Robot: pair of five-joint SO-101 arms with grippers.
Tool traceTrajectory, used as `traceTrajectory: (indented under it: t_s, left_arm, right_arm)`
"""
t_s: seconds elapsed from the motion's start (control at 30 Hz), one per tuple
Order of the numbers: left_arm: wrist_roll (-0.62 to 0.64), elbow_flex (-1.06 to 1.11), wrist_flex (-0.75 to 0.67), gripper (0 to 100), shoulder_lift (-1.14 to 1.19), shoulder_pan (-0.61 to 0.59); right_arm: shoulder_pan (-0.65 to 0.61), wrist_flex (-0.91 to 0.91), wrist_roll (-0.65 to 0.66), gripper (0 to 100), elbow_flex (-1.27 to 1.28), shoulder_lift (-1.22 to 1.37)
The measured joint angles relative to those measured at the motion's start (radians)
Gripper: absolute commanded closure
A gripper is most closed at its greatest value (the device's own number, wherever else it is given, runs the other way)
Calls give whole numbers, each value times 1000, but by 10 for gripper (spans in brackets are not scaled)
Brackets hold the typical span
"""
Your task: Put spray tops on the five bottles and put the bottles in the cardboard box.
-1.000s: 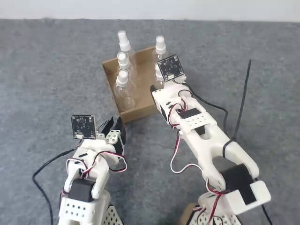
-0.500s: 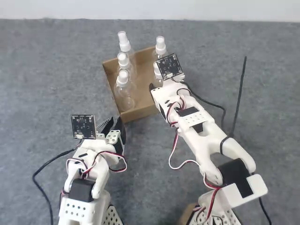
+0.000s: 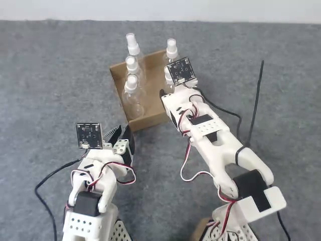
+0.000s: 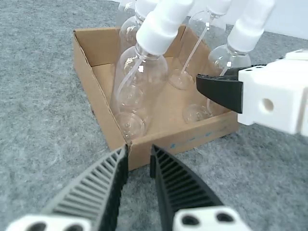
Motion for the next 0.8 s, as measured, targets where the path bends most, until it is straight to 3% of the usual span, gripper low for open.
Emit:
traceTrajectory:
  t_s: [0.23,0.43,0.8]
  left_arm:
    - [0,0,0,931,0,0]
    - [0,0,0,931,0,0]
    - [0,0,0,931,0,0]
  right_arm:
    - [0,0,0,916,0,0]
    - [-2,0,0,806,0,0]
    - [0,31,0,734,0,12]
